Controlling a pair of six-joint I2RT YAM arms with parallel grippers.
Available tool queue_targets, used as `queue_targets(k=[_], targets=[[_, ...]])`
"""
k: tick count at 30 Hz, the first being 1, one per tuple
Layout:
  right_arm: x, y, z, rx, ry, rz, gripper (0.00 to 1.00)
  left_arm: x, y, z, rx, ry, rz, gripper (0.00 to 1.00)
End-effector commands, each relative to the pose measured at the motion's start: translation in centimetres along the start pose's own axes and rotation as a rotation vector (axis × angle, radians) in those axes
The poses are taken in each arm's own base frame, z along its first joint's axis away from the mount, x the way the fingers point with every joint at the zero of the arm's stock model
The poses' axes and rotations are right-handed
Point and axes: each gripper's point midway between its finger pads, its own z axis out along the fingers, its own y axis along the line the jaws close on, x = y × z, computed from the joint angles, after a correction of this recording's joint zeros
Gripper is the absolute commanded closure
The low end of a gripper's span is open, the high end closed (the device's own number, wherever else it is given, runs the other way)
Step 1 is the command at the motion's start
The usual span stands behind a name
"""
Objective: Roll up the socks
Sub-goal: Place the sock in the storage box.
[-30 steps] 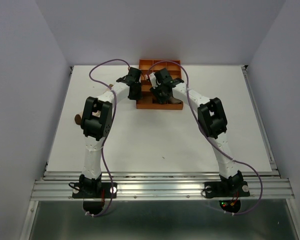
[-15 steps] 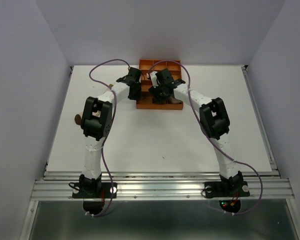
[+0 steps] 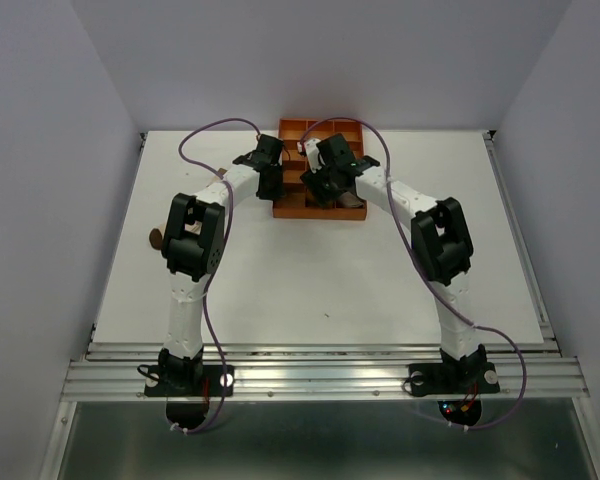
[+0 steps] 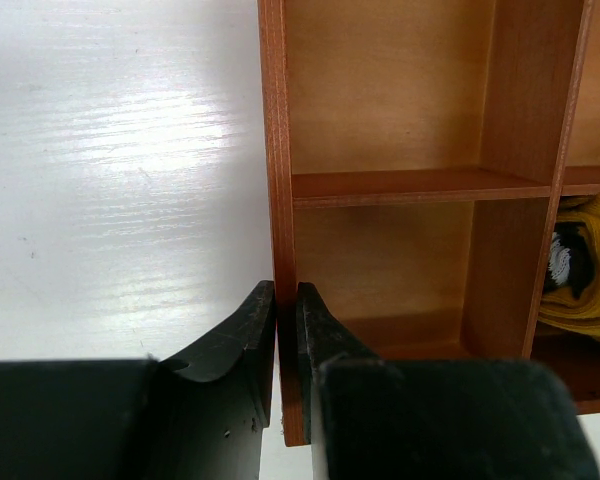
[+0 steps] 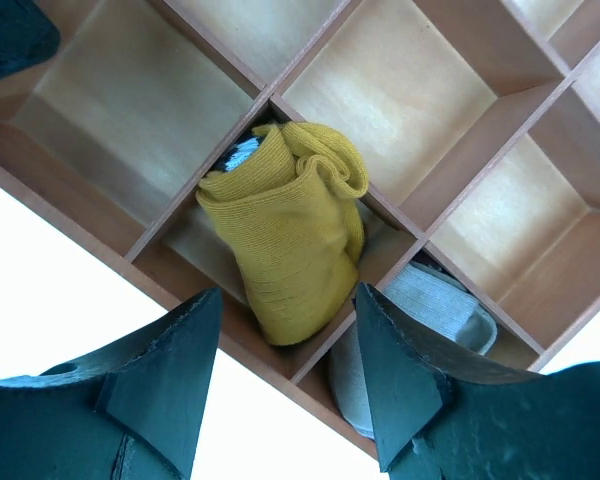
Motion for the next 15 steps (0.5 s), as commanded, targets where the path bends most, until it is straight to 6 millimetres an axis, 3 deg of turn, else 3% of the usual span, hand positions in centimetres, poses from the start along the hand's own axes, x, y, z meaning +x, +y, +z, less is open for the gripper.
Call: queue_targets(k=[1, 15], targets=[[-3.1, 0.3, -2.0, -0.014, -0.097, -0.026, 0.38, -1.5, -0.9, 0.3, 0.039, -0.035, -0.036, 1.0], [-4.5, 1.7, 0.4, -0.097, -0.162, -0.079, 0.46, -1.1, -1.4, 0.5, 0.072, -0.017, -0.035, 1.0]])
